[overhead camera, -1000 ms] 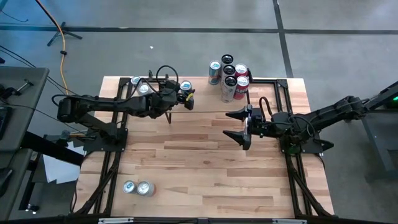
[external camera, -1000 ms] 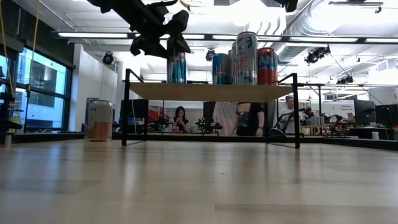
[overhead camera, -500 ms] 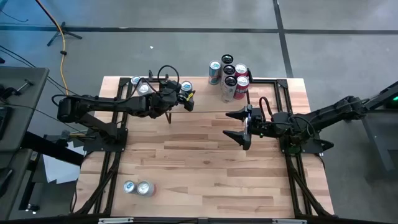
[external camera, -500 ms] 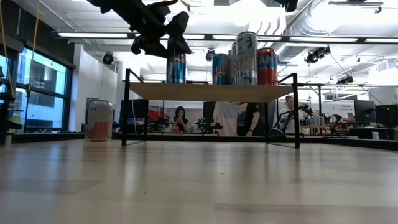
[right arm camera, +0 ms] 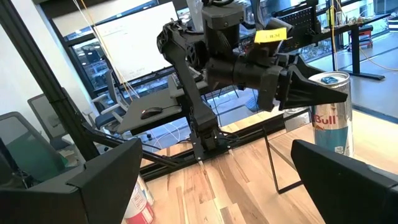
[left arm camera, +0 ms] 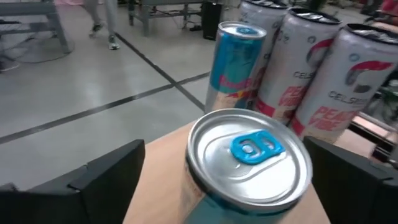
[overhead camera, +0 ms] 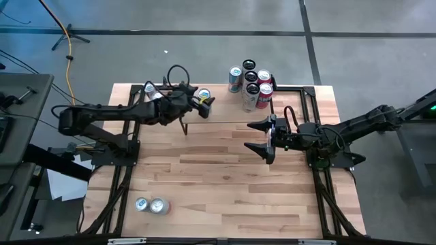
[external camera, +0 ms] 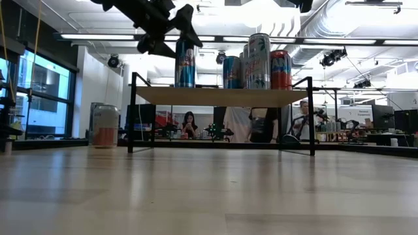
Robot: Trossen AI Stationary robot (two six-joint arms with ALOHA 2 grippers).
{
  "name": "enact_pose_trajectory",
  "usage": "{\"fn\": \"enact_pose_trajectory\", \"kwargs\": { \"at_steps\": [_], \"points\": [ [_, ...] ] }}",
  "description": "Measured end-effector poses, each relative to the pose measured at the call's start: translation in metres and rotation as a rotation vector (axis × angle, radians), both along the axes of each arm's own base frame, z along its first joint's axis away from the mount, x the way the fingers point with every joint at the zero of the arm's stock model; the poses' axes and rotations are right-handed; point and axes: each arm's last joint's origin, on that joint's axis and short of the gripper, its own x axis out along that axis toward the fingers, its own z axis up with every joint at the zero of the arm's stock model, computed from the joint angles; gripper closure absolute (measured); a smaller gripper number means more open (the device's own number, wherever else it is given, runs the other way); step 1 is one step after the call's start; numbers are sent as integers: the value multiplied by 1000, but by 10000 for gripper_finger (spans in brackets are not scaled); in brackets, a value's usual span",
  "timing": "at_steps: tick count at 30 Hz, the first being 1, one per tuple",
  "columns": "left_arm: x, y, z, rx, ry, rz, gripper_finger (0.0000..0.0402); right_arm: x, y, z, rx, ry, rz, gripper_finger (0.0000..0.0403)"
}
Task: Place canned beverage on shelf
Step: Put the top right blue soda can on the shelf aligned with the blue soda can
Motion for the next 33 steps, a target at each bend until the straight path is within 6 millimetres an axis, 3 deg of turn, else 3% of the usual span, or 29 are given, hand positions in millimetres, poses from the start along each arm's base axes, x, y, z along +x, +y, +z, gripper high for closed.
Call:
{"fn": "enact_pose_trajectory", "kwargs": {
  "at_steps": [20,33],
  "points": [
    [-23,-8,32,38,-84,-153,4,0,1,-1,-4,13,21,4],
    [-89,-27,93,68,-414,-330,4,0,1,-1,-36,18,22,4]
  ]
}}
